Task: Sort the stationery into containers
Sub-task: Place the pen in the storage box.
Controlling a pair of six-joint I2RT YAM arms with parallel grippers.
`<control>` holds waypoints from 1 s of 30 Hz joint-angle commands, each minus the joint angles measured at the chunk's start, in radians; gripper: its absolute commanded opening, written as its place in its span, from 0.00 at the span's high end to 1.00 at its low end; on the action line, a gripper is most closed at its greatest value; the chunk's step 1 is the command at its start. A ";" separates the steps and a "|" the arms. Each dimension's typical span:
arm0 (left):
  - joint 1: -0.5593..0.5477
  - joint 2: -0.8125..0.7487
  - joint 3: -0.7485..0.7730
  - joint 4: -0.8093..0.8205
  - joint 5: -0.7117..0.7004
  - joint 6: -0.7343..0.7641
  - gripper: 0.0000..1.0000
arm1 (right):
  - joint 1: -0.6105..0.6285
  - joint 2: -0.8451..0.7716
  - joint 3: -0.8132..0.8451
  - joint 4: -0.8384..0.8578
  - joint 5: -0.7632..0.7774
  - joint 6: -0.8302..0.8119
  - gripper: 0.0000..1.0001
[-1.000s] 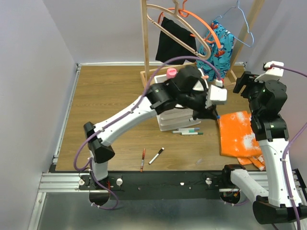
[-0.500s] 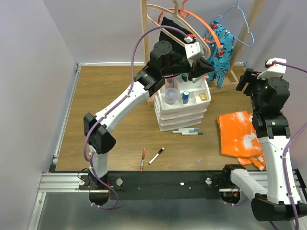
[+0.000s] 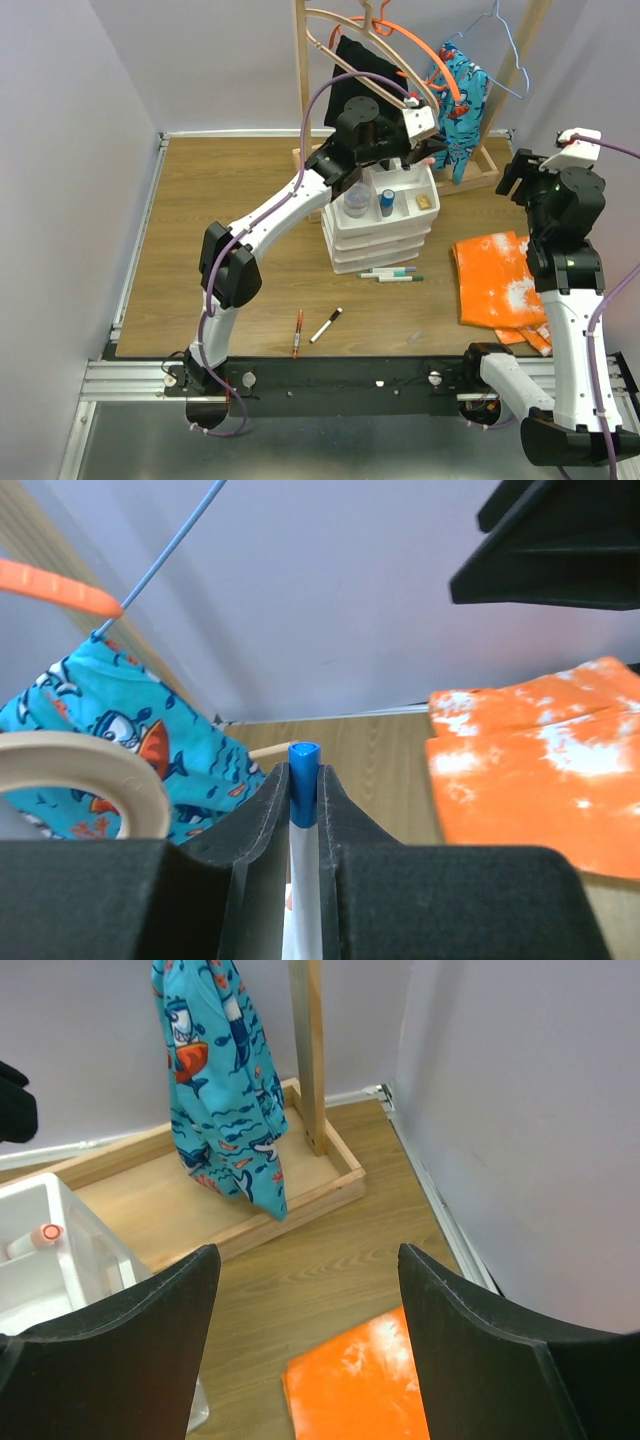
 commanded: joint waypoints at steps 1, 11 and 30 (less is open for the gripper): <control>0.002 0.041 0.024 0.011 -0.093 0.084 0.87 | -0.010 -0.014 -0.039 0.005 -0.014 0.007 0.21; 0.004 0.072 0.001 -0.010 -0.126 0.108 0.77 | -0.016 -0.017 -0.061 0.010 -0.028 0.016 0.21; -0.140 -0.345 -0.262 -0.542 0.043 0.371 0.57 | -0.022 -0.054 -0.139 0.031 -0.039 0.044 0.21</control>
